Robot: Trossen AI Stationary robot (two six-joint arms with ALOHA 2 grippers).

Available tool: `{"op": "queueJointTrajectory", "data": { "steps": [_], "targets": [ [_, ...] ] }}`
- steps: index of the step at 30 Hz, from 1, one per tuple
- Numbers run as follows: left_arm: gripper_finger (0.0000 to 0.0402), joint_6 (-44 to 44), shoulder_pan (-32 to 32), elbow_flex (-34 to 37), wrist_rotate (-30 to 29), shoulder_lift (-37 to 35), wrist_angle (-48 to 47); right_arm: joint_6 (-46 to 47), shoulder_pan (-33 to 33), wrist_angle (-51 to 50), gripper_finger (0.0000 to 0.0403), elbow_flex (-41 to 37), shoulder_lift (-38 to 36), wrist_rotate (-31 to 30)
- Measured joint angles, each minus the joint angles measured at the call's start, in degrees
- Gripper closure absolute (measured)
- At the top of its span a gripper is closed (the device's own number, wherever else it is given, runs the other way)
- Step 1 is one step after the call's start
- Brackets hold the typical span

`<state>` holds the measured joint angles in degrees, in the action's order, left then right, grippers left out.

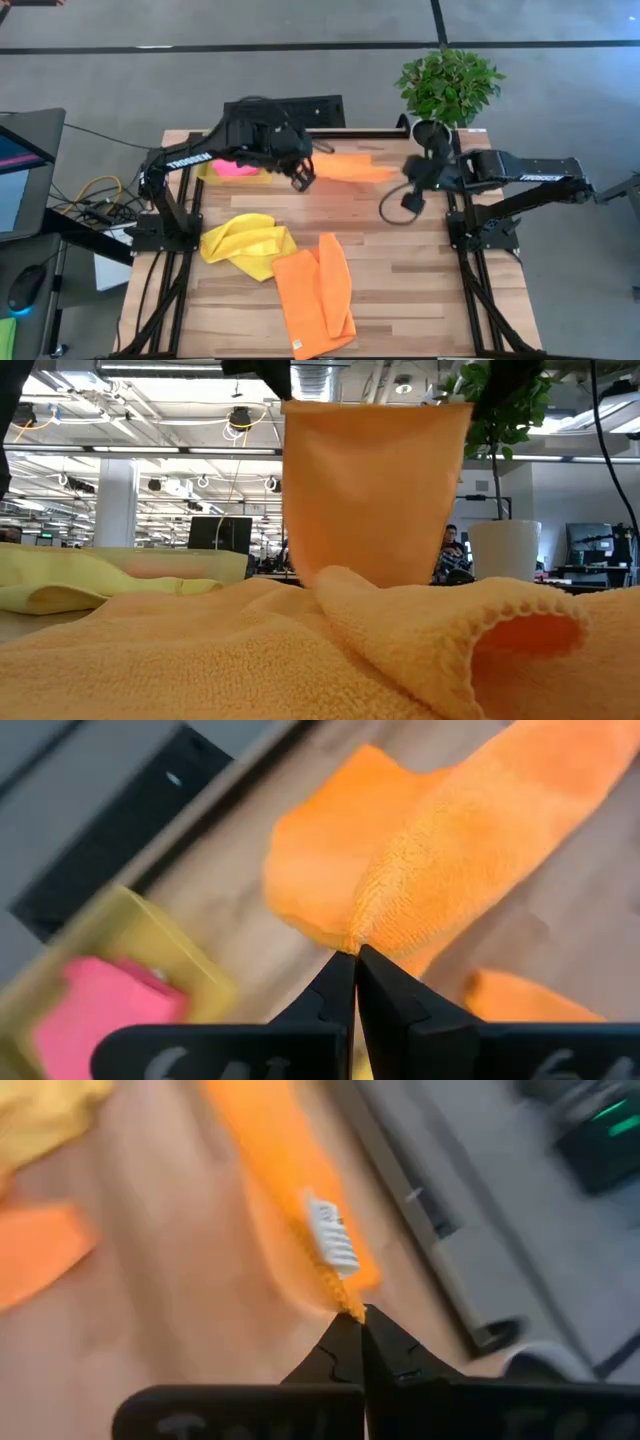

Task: Fold microfiber towels
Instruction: Fold the right orange microfiber cloth

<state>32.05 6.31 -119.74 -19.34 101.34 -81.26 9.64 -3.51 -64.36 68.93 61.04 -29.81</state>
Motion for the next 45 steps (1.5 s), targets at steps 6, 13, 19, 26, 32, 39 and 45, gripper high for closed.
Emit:
{"op": "queueJointTrajectory", "data": {
  "steps": [6,13,19,26,32,39,45],
  "targets": [
    [0.0401,6.06,-6.38,0.02,1.56,0.0,-0.43,7.02,-4.73,-7.53,0.0398,0.0,2.93,6.01],
    [0.0401,15.64,-12.48,5.71,5.37,-0.02,-0.24,8.43,-8.97,-9.01,0.0397,0.0,6.05,11.12],
    [0.0401,23.47,-17.3,13.53,11.34,0.04,4.19,8.43,-11.49,-9.19,0.0397,0.0,8.12,18.27],
    [0.0401,30.37,-21.63,21.17,18.98,0.0,16.6,8.38,-13.4,-10.42,0.0397,0.02,9.38,25.08],
    [0.0401,33.64,-23.02,26.29,20.25,0.01,23.01,6.51,-13.4,-9.52,0.0397,-1.63,10.71,27.44],
    [0.0401,39.21,-24.74,31.5,20.79,0.11,28.86,5.87,-14.1,-5.55,0.0397,-8.58,11.37,28.79],
    [0.0401,42.27,-25.12,34.69,20.34,0.02,31.87,5.78,-13.35,-2.77,0.0397,-10.27,12.31,27.23]
  ]
}}
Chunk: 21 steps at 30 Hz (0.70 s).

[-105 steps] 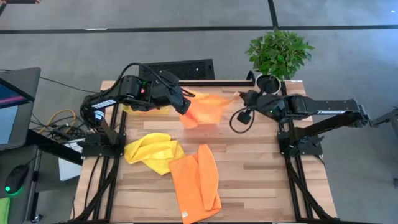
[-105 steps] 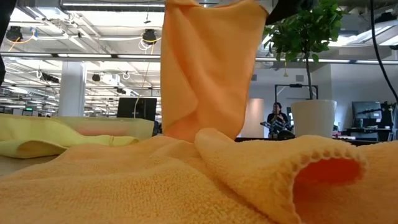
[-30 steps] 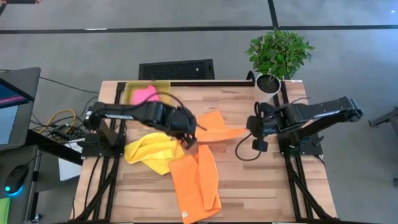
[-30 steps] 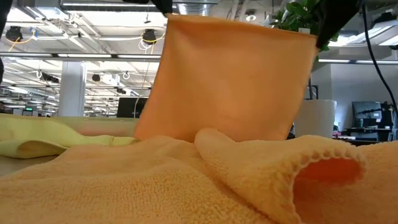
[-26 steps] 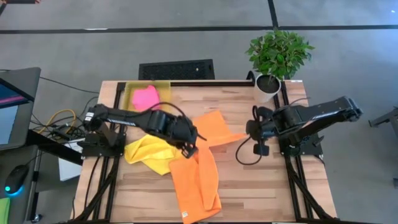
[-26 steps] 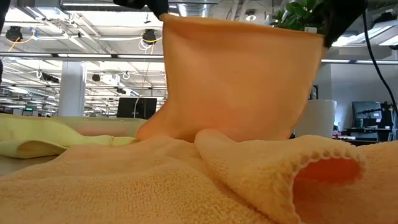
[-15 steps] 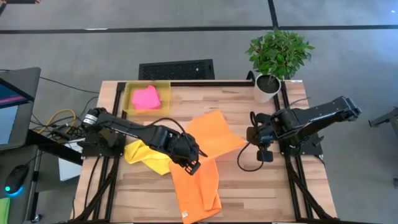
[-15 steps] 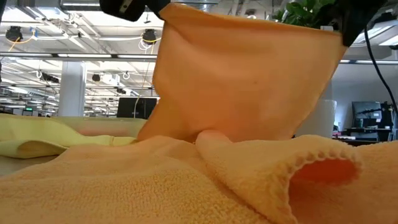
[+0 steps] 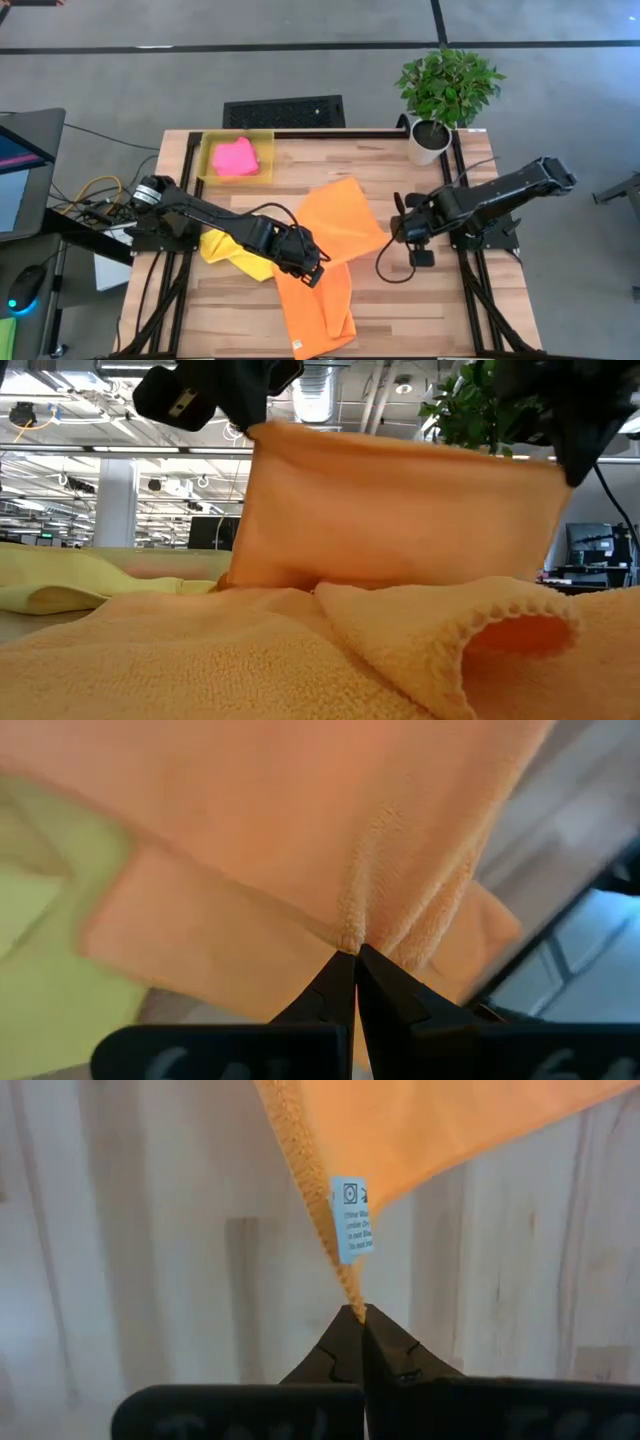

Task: Fold microfiber towels
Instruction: Fold the right orange microfiber cloth

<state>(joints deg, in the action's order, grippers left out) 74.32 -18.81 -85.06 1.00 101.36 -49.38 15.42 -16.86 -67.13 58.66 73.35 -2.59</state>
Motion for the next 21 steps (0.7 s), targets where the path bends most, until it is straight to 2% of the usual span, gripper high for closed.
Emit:
{"op": "queueJointTrajectory", "data": {
  "steps": [6,12,15,21],
  "targets": [
    [0.0401,2.09,0.49,-0.02,-4.63,0.0,-2.99,-4.46,4.2,5.43,0.0397,-2.17,1.3,-6.3],
    [0.0401,5.44,2.14,0.01,-9.35,0.0,-9.34,-10.06,11.13,11.58,0.0397,-2.52,5.9,-13.15],
    [0.0401,6.34,3.17,0.25,-12.0,0.0,-11.93,-13.66,14.6,14.02,0.0397,-2.56,8.63,-14.26],
    [0.0401,6.31,5.46,0.88,-13.08,0.0,-13.12,-18.76,20.22,20.49,0.0397,-2.52,13.62,-14.54]
  ]
}}
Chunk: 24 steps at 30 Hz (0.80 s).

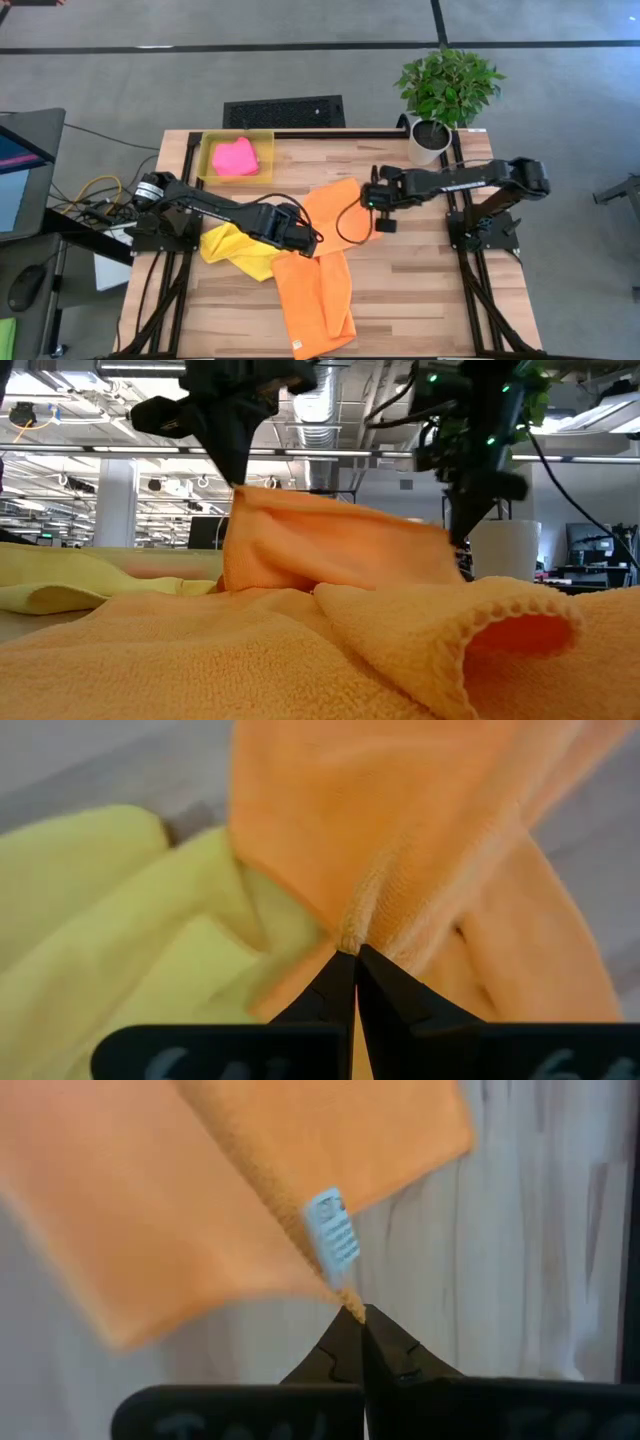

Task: Fold microfiber towels
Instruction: Fold the right orange microfiber cloth

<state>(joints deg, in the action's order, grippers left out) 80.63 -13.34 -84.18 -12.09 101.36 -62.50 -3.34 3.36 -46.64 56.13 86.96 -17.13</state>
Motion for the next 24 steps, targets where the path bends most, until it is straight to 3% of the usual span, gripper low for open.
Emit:
{"op": "queueJointTrajectory", "data": {
  "steps": [18,24],
  "targets": [
    [0.0401,-4.75,6.64,10.47,-0.08,-0.04,4.7,-4.68,7.33,10.07,0.0396,0.03,3.19,-0.04],
    [0.0402,-7.31,8.31,11.4,0.21,-0.04,6.95,-4.67,8.66,9.78,0.0369,0.03,3.19,0.5]
  ]
}}
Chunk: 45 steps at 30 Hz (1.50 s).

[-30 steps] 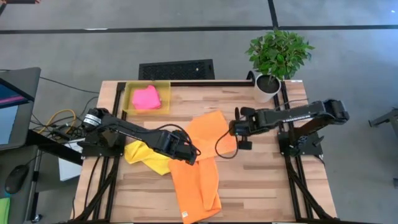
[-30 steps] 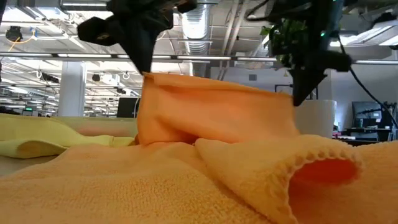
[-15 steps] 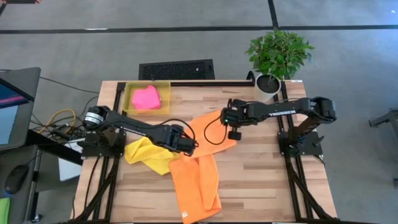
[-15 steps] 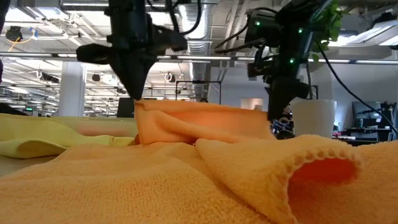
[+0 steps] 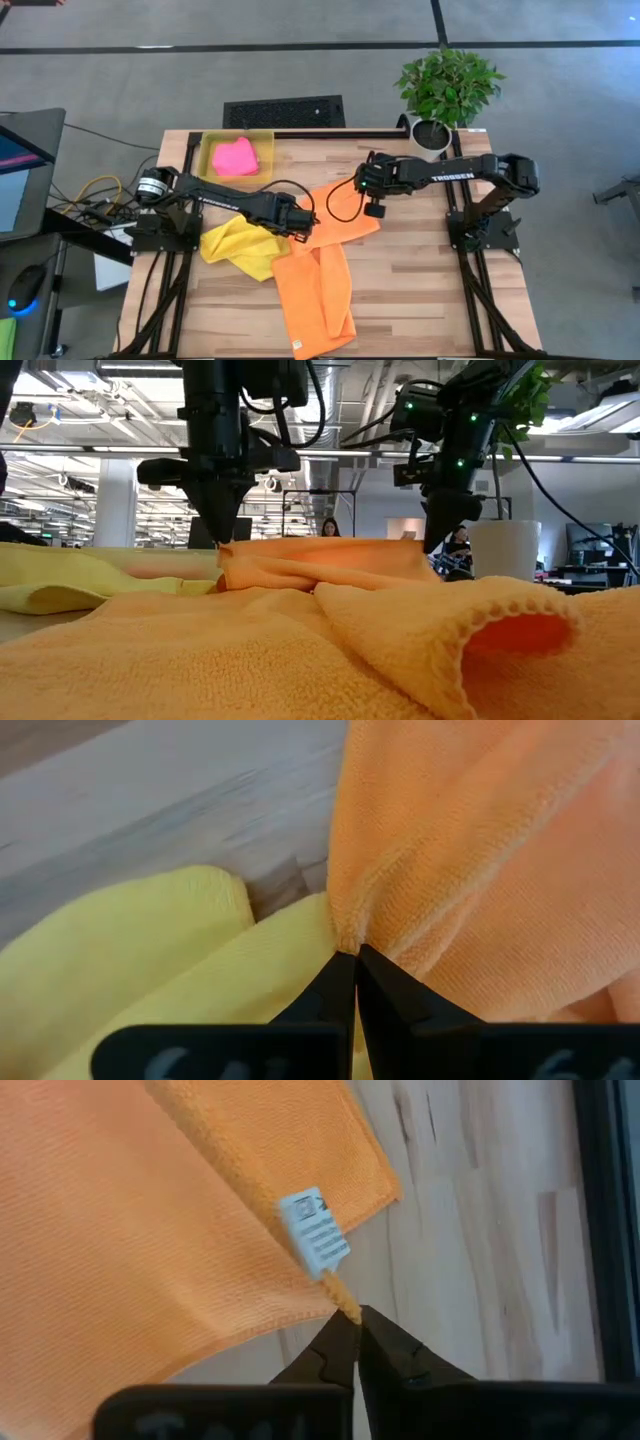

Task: Fold microfiber towels
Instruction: Fold the right orange microfiber cloth

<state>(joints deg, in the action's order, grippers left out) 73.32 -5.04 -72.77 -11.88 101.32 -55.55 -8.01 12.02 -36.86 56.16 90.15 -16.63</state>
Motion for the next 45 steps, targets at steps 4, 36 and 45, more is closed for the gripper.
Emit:
{"op": "queueJointTrajectory", "data": {
  "steps": [4,36,45],
  "targets": [
    [0.0393,0.21,0.8,0.0,-1.95,0.0,-0.03,-0.02,0.15,0.02,0.0348,0.0,0.0,-0.02],
    [0.0253,-33.68,-9.9,-4.68,0.84,0.0,7.08,5.03,-0.01,-13.88,0.0177,7.74,-2.47,24.69],
    [0.0253,-41.28,-15.06,0.14,-5.41,0.02,16.44,5.05,-0.23,-13.68,0.0177,7.74,-2.93,24.75]
  ]
}}
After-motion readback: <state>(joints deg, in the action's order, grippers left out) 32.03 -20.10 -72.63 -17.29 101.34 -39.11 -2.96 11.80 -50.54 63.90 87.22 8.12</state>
